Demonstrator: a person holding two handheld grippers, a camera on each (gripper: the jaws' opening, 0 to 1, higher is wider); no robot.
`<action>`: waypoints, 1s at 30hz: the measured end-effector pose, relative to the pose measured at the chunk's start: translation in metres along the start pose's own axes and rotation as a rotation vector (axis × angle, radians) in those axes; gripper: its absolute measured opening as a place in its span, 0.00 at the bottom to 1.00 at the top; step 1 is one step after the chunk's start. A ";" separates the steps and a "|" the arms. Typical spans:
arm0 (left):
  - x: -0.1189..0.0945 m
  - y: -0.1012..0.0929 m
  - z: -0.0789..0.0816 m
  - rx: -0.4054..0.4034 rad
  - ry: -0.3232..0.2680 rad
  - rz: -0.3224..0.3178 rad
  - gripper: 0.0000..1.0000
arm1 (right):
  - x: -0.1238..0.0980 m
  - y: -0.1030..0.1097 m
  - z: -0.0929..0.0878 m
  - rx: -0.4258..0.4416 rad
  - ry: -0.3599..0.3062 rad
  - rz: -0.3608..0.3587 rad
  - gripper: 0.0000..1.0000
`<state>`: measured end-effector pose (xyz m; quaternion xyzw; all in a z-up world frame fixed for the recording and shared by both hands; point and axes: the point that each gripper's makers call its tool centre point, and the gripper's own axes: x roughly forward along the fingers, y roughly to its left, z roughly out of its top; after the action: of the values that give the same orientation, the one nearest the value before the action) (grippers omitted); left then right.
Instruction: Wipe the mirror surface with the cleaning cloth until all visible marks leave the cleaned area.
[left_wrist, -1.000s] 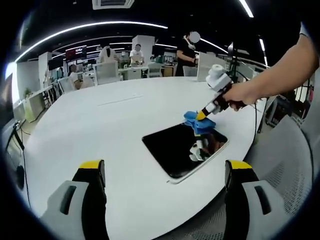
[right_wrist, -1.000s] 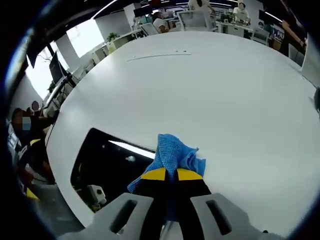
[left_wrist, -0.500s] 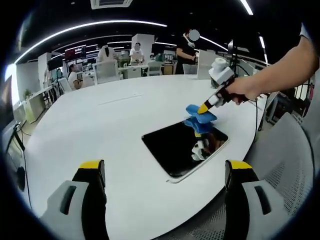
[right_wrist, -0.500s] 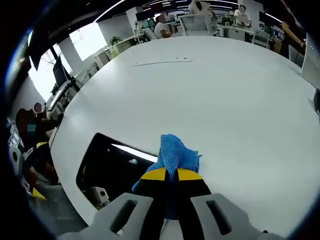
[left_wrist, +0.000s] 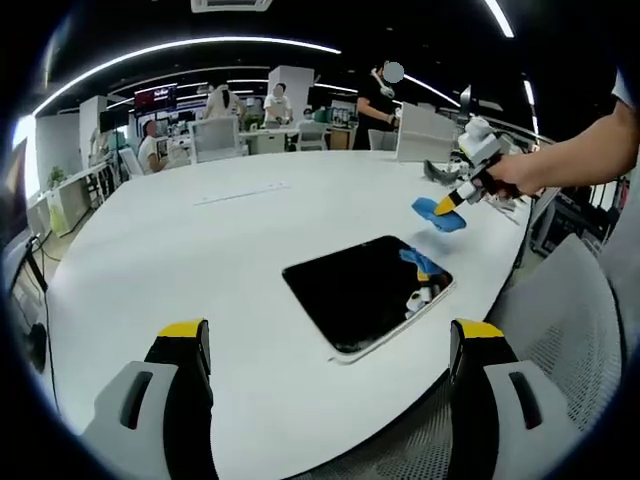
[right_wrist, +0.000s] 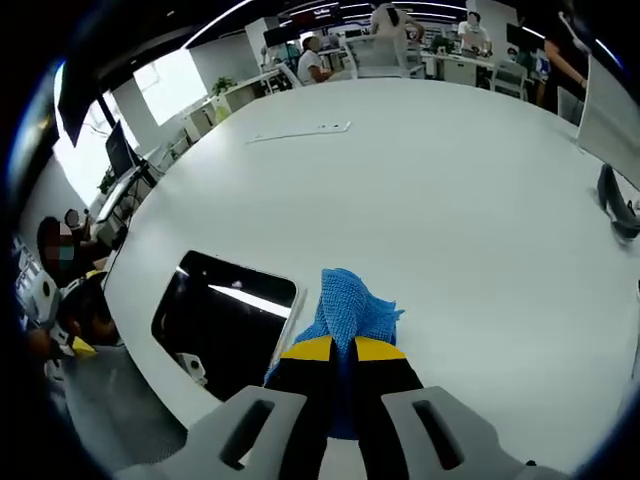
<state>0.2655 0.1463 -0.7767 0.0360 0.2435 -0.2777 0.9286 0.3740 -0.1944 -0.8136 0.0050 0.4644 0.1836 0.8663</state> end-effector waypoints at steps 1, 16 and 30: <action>-0.001 0.000 -0.001 0.011 0.015 0.000 0.99 | -0.003 -0.003 0.000 0.002 0.000 -0.001 0.00; -0.009 0.020 -0.007 -0.004 0.056 0.128 0.99 | -0.034 -0.030 -0.004 -0.011 0.003 0.021 0.00; 0.003 0.013 0.004 0.010 0.007 0.144 0.99 | -0.007 -0.024 -0.007 -0.036 -0.005 0.063 0.01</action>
<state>0.2760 0.1551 -0.7758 0.0589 0.2423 -0.2112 0.9451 0.3722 -0.2203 -0.8163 0.0045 0.4584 0.2194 0.8612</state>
